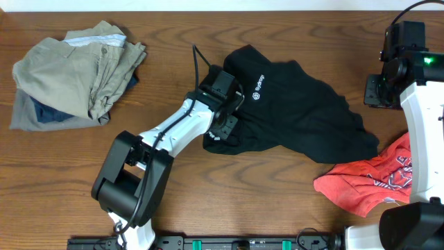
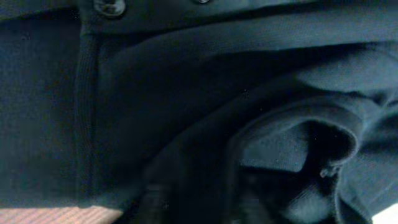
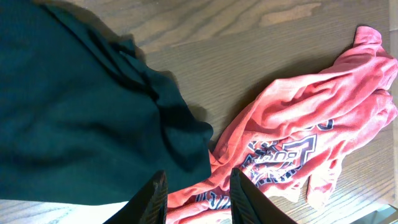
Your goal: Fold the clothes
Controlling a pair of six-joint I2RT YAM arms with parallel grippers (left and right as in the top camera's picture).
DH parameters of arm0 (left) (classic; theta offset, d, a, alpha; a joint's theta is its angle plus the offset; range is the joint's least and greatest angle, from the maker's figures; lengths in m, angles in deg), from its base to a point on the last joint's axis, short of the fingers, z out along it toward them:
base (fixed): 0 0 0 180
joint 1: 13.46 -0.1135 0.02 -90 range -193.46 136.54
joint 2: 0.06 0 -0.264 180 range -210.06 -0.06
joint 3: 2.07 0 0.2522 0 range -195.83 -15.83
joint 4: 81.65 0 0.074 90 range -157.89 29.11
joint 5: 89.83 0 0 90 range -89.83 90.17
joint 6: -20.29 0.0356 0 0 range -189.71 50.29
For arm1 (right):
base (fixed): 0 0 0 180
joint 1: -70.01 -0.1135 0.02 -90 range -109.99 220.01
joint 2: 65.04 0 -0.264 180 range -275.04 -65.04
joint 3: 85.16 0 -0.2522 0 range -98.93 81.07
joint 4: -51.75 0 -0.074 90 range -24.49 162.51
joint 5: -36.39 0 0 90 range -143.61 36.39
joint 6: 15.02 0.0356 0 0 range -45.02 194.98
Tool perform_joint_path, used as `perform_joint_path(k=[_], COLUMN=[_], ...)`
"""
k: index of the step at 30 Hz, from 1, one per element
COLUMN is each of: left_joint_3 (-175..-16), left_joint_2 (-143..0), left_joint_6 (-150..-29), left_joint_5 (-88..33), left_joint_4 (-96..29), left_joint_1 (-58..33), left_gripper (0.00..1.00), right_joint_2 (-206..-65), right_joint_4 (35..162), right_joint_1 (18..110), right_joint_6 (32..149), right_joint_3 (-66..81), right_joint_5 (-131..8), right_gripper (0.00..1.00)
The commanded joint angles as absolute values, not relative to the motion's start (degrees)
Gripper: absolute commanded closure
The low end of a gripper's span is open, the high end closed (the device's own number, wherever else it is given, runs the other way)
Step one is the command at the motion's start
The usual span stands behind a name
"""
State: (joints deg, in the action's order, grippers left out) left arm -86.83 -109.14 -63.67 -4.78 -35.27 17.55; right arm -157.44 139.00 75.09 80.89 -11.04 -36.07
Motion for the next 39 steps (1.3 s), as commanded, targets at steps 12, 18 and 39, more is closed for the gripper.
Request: perform_joint_path(k=[12,18,39], left_joint_3=[-89.69,-89.41,-86.11], left_joint_2=[-96.44,-84.59,-84.35], left_joint_6=[-77.70,-79.62,-79.93], left_joint_5=[8.62,-1.15,-1.35], left_joint_4=[-23.07,-18.68,-8.58], left_joint_1=[9.59,1.37,0.39], left_gripper=[0.94,0.94,0.94], right_joint_2=[-157.04,-157.04,-157.06], right_joint_4=[141.49,141.63,109.56], right_joint_1=[75.31,74.85,68.08], right_joint_6=[81.79,80.92,89.35], right_joint_3=[-11.35,-5.88,25.11], right_joint_5=[-45.81,-57.46,-58.82], right_gripper=[0.64,0.62,0.64])
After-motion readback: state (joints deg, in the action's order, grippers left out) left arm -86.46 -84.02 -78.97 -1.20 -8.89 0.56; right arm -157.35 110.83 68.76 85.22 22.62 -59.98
